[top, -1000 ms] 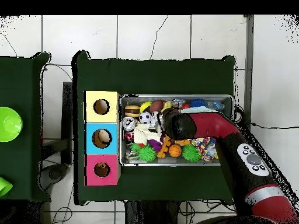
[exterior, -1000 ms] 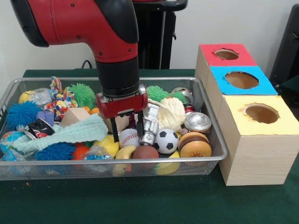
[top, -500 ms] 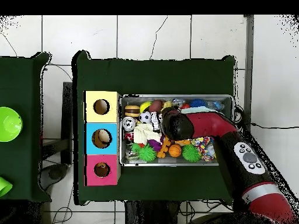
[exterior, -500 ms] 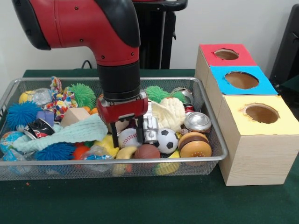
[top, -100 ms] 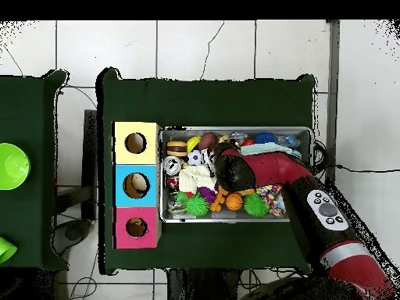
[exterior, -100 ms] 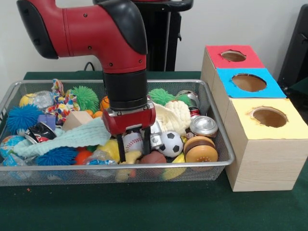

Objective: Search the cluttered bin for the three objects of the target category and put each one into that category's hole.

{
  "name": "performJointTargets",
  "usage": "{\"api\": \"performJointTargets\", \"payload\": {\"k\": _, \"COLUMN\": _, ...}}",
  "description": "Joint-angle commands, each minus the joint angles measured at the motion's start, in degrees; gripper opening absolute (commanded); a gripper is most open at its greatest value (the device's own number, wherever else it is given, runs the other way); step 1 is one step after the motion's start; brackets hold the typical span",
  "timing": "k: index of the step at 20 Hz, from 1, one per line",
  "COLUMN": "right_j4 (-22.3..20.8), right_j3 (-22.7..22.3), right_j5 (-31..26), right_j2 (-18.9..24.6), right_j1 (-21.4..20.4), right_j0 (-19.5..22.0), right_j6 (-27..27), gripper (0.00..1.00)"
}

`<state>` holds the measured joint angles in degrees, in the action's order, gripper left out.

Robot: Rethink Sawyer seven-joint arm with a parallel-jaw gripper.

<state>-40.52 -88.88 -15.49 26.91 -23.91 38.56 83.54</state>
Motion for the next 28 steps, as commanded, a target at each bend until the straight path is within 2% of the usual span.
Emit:
{"api": "performJointTargets", "payload": {"k": 1, "right_j4": -4.1, "right_j3": 3.7, "right_j5": 5.3, "right_j2": -0.3, "right_j1": 6.2, "right_j0": -1.4, "right_j6": 2.5, "gripper": 1.0}}
{"api": "performJointTargets", "payload": {"k": 3, "right_j4": -4.5, "right_j3": 4.1, "right_j5": 4.1, "right_j2": -1.0, "right_j1": 6.3, "right_j0": -1.7, "right_j6": 1.8, "gripper": 1.0}}
{"api": "performJointTargets", "payload": {"k": 6, "right_j4": -4.2, "right_j3": 5.1, "right_j5": -1.0, "right_j2": -3.0, "right_j1": 5.9, "right_j0": -3.6, "right_j6": 0.4, "gripper": 1.0}}
{"api": "performJointTargets", "payload": {"k": 7, "right_j4": -3.8, "right_j3": 5.1, "right_j5": -1.8, "right_j2": -3.3, "right_j1": 5.7, "right_j0": -3.6, "right_j6": -0.1, "gripper": 0.0}}
{"api": "performJointTargets", "payload": {"k": 11, "right_j4": -2.9, "right_j3": 5.6, "right_j5": -4.5, "right_j2": -4.2, "right_j1": 5.1, "right_j0": -4.4, "right_j6": -0.7, "gripper": 0.0}}
{"api": "performJointTargets", "payload": {"k": 13, "right_j4": -1.4, "right_j3": 3.6, "right_j5": -6.0, "right_j2": -4.0, "right_j1": 2.9, "right_j0": -4.3, "right_j6": -0.5, "gripper": 0.0}}
{"api": "performJointTargets", "payload": {"k": 17, "right_j4": 4.0, "right_j3": -5.5, "right_j5": -12.5, "right_j2": -2.6, "right_j1": -6.6, "right_j0": -2.9, "right_j6": -0.3, "gripper": 0.0}}
{"api": "performJointTargets", "payload": {"k": 19, "right_j4": 6.9, "right_j3": -8.4, "right_j5": -16.3, "right_j2": -2.1, "right_j1": -10.3, "right_j0": -2.8, "right_j6": -0.1, "gripper": 0.0}}
{"api": "performJointTargets", "payload": {"k": 25, "right_j4": 17.1, "right_j3": -13.0, "right_j5": -31.9, "right_j2": -1.1, "right_j1": -23.2, "right_j0": -3.6, "right_j6": -1.1, "gripper": 0.0}}
{"api": "performJointTargets", "payload": {"k": 28, "right_j4": 20.4, "right_j3": -14.0, "right_j5": -36.4, "right_j2": -0.7, "right_j1": -27.2, "right_j0": -3.8, "right_j6": -1.0, "gripper": 0.0}}
